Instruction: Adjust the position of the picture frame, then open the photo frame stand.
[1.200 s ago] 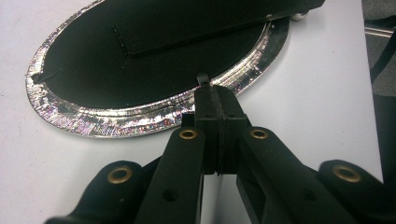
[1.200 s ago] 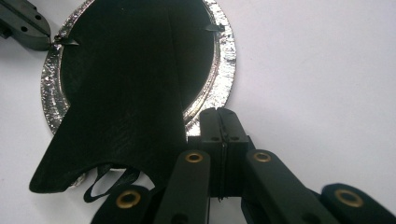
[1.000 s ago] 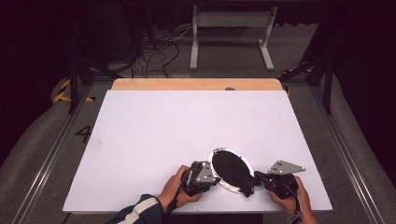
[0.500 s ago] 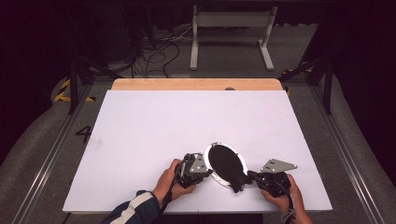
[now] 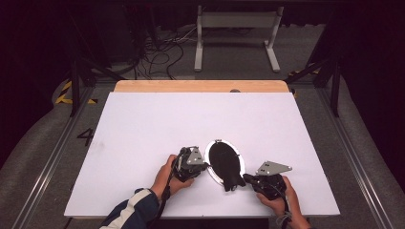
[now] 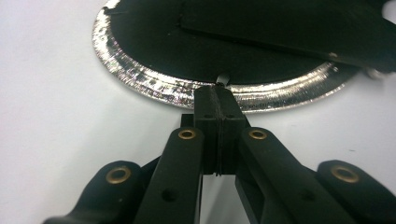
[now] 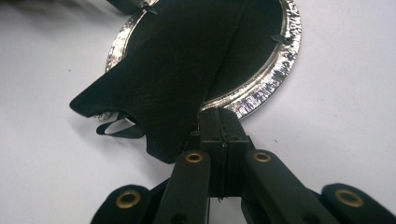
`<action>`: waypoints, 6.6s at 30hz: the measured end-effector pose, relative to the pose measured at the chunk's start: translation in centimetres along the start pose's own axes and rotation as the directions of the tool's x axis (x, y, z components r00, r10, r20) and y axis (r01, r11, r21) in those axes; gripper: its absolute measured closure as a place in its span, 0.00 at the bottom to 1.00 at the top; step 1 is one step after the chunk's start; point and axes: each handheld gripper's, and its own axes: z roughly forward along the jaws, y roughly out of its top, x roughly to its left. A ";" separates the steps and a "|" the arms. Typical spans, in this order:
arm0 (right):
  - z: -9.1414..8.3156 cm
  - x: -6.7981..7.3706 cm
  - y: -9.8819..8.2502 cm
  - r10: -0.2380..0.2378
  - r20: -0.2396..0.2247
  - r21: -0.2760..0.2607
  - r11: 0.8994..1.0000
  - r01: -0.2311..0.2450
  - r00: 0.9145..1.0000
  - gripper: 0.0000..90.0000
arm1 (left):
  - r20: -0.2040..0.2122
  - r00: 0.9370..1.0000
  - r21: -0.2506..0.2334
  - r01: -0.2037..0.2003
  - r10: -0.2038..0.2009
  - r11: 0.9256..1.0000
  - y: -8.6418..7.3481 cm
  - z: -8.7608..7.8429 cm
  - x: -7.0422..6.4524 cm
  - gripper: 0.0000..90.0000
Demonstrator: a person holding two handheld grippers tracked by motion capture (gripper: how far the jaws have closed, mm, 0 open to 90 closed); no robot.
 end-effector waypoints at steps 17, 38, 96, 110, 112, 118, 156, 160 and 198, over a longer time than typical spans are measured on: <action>0.7 2.1 0.5 -0.048 -0.001 -0.003 0.999 0.048 0.999 1.00 | -0.039 0.999 -0.094 -0.011 0.007 0.996 -2.9 -7.9 1.6 1.00; 2.2 1.5 2.0 -0.006 0.058 0.006 1.000 0.006 0.998 1.00 | -0.103 0.981 -0.080 0.154 -0.162 0.985 -13.0 -15.2 0.4 1.00; 4.5 4.5 3.8 -0.042 -0.048 -0.002 0.999 0.042 0.998 0.98 | -0.054 0.993 -0.050 0.099 -0.102 0.994 -11.5 -12.5 0.7 0.98; 3.4 4.5 4.3 -0.092 -0.109 0.022 0.995 0.095 0.990 0.87 | -0.101 0.984 -0.174 0.128 -0.147 0.976 -13.9 -14.9 1.6 0.90; 3.2 4.5 4.4 -0.096 -0.120 0.025 0.995 0.100 0.988 0.86 | -0.110 0.982 -0.180 0.134 -0.155 0.974 -14.2 -15.2 1.8 0.86; 2.7 4.2 4.3 -0.092 -0.147 0.036 0.995 0.098 0.985 0.81 | -0.145 0.973 -0.156 0.157 -0.180 0.975 -15.0 -15.5 2.1 0.72; 4.1 4.2 4.6 -0.058 -0.128 0.091 0.993 0.070 0.990 0.77 | -0.169 0.964 -0.149 0.179 -0.204 0.972 -15.3 -15.2 2.4 0.39; 4.0 3.9 4.7 -0.016 -0.131 0.101 0.994 0.029 0.991 0.77 | -0.168 0.964 -0.145 0.182 -0.205 0.973 -15.5 -15.3 2.3 0.36; 5.7 -0.2 4.0 0.514 -0.459 0.111 0.843 -0.527 0.725 0.68 | -0.172 0.967 -0.092 0.172 -0.186 0.981 -14.0 -13.7 1.7 0.30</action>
